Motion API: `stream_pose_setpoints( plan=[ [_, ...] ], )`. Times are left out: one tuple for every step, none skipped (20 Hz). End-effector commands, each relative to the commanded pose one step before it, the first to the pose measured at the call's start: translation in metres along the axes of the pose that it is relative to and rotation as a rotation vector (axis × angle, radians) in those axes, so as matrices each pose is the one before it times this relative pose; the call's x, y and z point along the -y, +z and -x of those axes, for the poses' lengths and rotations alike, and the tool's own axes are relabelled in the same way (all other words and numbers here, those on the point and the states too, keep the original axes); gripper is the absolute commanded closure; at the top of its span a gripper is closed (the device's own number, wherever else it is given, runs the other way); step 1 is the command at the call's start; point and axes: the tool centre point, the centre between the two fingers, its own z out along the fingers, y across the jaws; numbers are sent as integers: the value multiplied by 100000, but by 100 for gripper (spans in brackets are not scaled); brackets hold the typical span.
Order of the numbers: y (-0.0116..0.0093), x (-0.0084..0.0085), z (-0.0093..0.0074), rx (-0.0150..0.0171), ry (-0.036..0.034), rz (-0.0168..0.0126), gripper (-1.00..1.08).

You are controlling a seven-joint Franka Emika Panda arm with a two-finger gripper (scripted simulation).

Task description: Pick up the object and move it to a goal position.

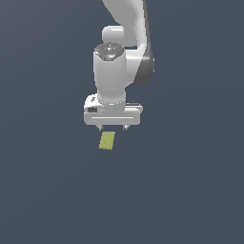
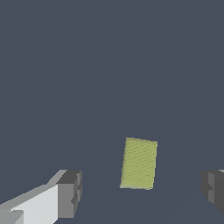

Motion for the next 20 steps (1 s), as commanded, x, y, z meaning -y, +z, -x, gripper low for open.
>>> stream_pose_setpoints(
  plan=[
    [1491, -469, 503, 794, 1082, -275, -92],
    [745, -215, 253, 361, 527, -143, -92],
    [813, -245, 287, 393, 593, -152, -92],
    [878, -273, 323, 422, 657, -157, -92],
    [945, -301, 363, 458, 723, -161, -92],
    [1013, -326, 406, 495, 787, -164, -92],
    [1057, -348, 443, 521, 839, -160, -92],
    [992, -334, 434, 493, 805, -140, -92],
    [910, -314, 413, 456, 754, -119, -92],
    [830, -290, 390, 418, 698, -100, -92],
    [752, -268, 365, 383, 643, -84, -92],
    [675, -244, 337, 346, 586, -69, -92],
    [600, -220, 306, 309, 527, -57, -92],
    [526, -195, 275, 273, 468, -46, -92],
    [452, -168, 241, 235, 404, -36, -92],
    [382, -146, 206, 201, 347, -29, -92],
    [312, -120, 170, 165, 286, -22, -92],
    [239, -89, 133, 124, 215, -16, -92],
    [172, -66, 96, 91, 158, -11, -92],
    [106, -45, 57, 60, 103, -7, -92]
  ],
)
